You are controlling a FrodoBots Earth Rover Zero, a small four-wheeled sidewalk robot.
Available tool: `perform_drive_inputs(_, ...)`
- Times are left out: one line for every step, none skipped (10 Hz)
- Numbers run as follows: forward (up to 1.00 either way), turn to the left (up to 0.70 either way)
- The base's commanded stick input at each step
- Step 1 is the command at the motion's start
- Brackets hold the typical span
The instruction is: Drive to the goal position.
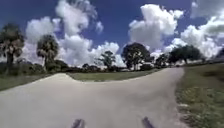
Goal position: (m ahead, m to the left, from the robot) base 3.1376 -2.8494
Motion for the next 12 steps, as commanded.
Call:
perform_drive_inputs(0.70,0.00)
perform_drive_inputs(0.70,0.00)
perform_drive_inputs(0.70,0.00)
perform_drive_inputs(0.70,0.08)
perform_drive_inputs(0.70,0.35)
perform_drive_inputs(0.70,0.35)
perform_drive_inputs(0.70,0.32)
perform_drive_inputs(0.70,0.08)
perform_drive_inputs(0.70,0.00)
perform_drive_inputs(0.70,0.00)
perform_drive_inputs(0.70,0.00)
perform_drive_inputs(0.70,0.00)
